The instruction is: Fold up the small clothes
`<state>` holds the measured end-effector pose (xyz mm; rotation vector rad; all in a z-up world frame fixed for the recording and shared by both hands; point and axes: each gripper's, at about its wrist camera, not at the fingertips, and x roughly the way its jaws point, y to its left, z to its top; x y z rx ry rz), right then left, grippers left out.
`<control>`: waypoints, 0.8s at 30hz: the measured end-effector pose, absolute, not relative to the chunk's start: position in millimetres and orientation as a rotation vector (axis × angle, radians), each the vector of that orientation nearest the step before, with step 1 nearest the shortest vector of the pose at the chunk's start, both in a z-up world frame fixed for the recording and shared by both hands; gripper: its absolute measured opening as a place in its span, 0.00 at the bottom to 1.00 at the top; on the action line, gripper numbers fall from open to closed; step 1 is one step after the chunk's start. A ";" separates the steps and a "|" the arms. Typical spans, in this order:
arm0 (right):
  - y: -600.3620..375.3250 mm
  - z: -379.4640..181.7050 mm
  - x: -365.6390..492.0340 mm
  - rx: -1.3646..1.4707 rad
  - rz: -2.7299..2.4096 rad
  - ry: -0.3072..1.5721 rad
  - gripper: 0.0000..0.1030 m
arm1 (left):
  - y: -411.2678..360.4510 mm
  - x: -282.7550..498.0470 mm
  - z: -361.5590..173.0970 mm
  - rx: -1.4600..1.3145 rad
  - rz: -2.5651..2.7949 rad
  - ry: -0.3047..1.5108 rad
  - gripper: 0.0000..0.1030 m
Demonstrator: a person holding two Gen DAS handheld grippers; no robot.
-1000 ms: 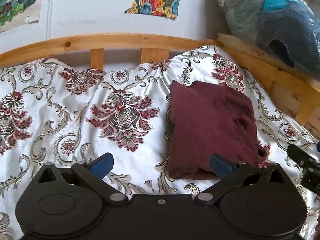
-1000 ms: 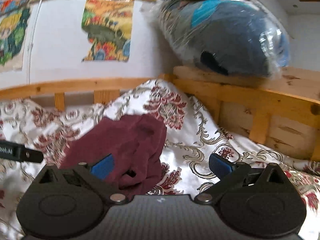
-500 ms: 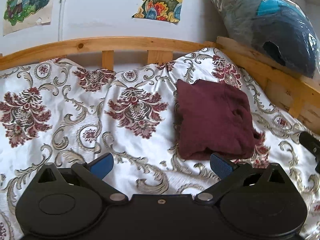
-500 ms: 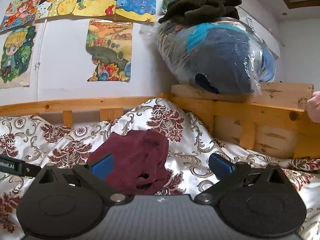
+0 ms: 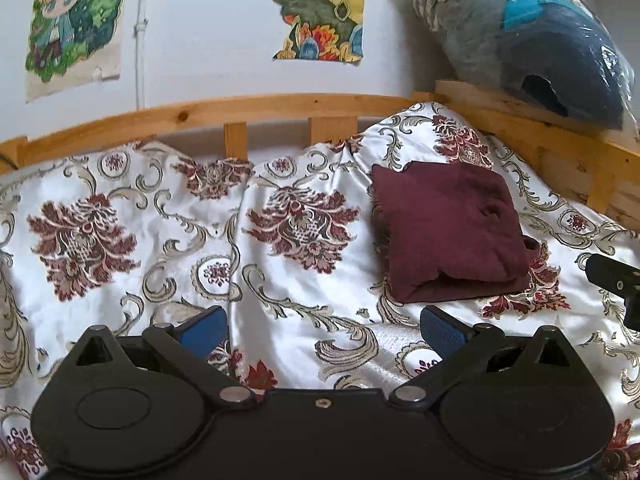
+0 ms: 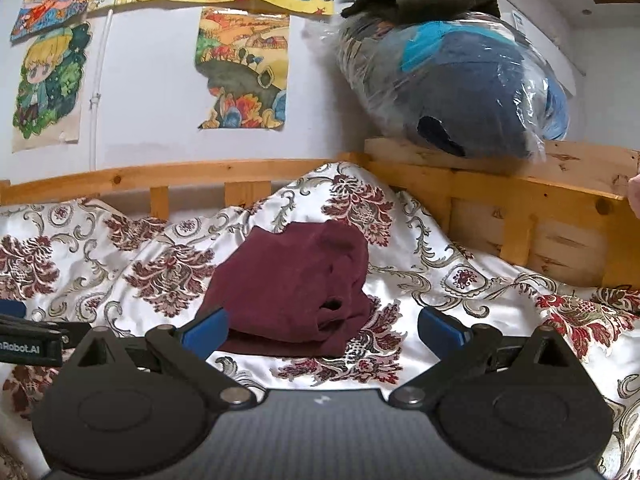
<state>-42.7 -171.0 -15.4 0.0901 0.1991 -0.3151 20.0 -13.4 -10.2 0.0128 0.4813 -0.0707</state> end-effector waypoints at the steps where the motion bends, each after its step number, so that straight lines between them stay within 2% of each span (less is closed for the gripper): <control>1: -172.2 -15.7 -42.5 0.096 -0.321 0.200 1.00 | -14.0 19.7 -9.9 0.011 -0.074 0.481 0.99; 24: -174.1 -20.0 -39.9 0.085 -0.330 0.219 1.00 | -8.6 16.4 -8.5 -0.023 -0.071 0.487 0.99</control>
